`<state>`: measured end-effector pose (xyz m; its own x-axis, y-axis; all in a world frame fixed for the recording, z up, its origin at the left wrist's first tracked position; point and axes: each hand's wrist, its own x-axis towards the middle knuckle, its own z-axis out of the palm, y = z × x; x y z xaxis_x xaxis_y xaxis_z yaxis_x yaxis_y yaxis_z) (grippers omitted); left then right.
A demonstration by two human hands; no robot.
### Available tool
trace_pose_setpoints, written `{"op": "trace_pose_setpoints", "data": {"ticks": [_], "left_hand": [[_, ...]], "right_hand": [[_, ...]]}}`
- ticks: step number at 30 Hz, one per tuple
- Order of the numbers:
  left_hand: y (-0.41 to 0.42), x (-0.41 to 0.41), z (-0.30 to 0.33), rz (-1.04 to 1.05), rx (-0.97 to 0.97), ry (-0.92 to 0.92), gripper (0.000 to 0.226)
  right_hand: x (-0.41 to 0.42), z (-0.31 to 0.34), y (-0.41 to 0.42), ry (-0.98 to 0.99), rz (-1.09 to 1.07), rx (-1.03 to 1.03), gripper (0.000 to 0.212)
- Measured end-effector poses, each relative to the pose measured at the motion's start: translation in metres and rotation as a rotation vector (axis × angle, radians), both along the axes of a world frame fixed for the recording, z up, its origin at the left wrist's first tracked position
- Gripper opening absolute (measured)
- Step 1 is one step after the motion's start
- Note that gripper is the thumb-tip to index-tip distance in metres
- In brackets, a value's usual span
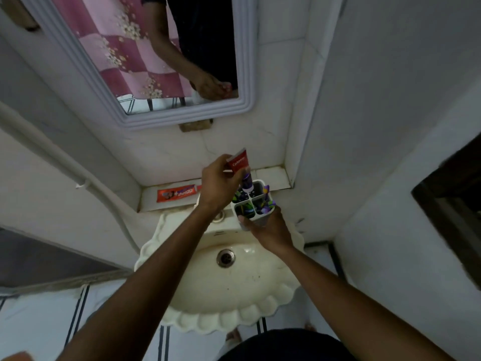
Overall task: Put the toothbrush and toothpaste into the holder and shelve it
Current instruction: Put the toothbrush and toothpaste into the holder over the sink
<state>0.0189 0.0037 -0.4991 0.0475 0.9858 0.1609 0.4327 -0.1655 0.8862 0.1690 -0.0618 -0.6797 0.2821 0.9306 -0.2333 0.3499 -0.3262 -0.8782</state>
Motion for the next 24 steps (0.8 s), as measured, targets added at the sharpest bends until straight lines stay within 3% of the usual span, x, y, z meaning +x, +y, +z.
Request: {"op": "trace_pose_setpoints", "data": {"ticks": [4, 11, 15, 18, 24], "left_hand": [[0.005, 0.009, -0.011, 0.010, -0.036, 0.044, 0.036], [0.020, -0.009, -0.022, 0.010, 0.011, 0.065, 0.042], [0.039, -0.052, -0.026, 0.088, 0.055, 0.110, 0.021], [0.051, -0.094, -0.055, 0.146, -0.025, 0.232, 0.011], [0.065, -0.157, -0.119, 0.118, -0.176, 0.543, 0.019]], "right_hand": [[0.007, -0.038, 0.016, -0.016, 0.028, -0.031, 0.110], [0.007, -0.030, 0.012, 0.011, 0.030, -0.055, 0.107], [0.006, -0.004, 0.000, 0.045, 0.008, -0.065, 0.107], [0.002, 0.017, -0.008, 0.019, -0.025, -0.057, 0.098], [-0.010, 0.031, -0.014, 0.067, -0.087, -0.058, 0.087]]}}
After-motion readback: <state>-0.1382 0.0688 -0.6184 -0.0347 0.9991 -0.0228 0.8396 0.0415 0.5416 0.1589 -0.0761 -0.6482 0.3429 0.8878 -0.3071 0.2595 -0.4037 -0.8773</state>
